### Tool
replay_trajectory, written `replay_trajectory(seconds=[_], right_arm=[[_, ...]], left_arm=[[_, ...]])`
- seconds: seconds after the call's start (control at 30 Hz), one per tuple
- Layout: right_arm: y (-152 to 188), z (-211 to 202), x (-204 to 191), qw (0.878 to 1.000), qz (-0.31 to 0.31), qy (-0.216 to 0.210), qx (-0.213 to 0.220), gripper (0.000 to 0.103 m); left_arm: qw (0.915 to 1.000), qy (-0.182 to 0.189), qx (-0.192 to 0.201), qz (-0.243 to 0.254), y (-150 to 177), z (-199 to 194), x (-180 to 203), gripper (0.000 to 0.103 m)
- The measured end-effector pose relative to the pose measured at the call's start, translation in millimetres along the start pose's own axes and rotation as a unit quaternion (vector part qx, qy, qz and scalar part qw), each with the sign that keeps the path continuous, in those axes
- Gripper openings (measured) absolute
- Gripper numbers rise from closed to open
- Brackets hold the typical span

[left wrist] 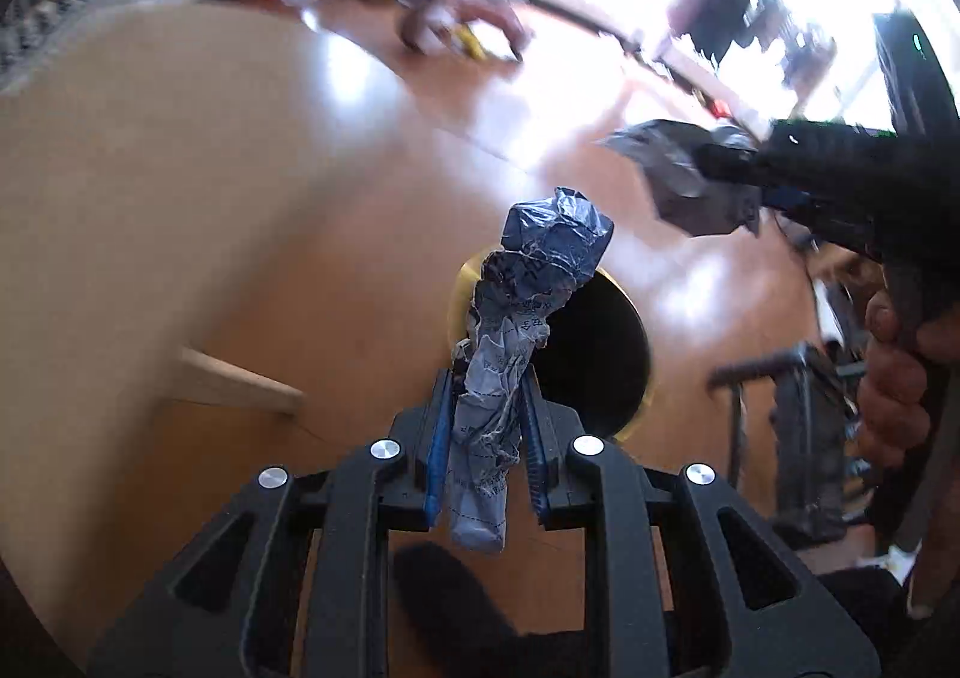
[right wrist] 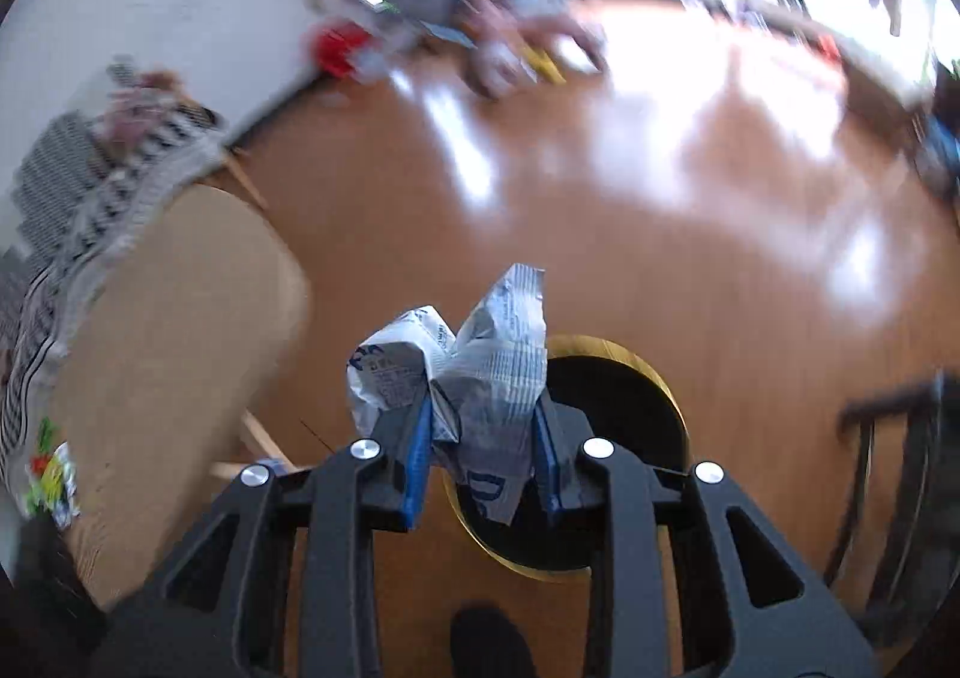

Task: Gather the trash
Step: 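Carry both papers over the bin and open both tools to drop them, then swing both tools back toward the table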

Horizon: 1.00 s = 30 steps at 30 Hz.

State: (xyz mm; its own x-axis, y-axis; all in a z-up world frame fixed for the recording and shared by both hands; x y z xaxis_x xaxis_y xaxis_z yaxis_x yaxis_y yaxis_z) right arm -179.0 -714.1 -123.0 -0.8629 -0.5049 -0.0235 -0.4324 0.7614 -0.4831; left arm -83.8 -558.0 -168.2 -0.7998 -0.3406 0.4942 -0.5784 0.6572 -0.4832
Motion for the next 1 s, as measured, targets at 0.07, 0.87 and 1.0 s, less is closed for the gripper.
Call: replay_trajectory(seconds=[0.07,0.87,1.0], right_arm=[[7,20,17,0.999,0.007,0.009,-0.035,0.029],[0,28,30,0.997,0.036,0.055,-0.032,0.069],[-7,6,-9,1.0,0.021,0.018,-0.001,0.072]], left_arm=[[0.9996,0.008,-0.023,-0.012,7,33,7,0.021],[0.9983,0.022,-0.025,-0.049,-13,90,9,0.076],[0.9993,0.003,-0.005,-0.038,-14,43,-12,0.082]])
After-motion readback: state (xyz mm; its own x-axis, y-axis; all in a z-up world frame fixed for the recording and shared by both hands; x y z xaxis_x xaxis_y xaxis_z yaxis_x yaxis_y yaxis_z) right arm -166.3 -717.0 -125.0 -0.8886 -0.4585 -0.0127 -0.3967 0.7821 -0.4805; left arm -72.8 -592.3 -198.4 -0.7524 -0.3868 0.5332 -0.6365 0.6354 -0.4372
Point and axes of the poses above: each gripper's, at about its wrist camera, not at the fingertips, and z roughly the way its jaws point, x to its right, y to its underside, the point moved 9 cm from there along z, roughly the way its jaws point, and after that the axes turned 13 degrees about y, right-handed, at the moved point
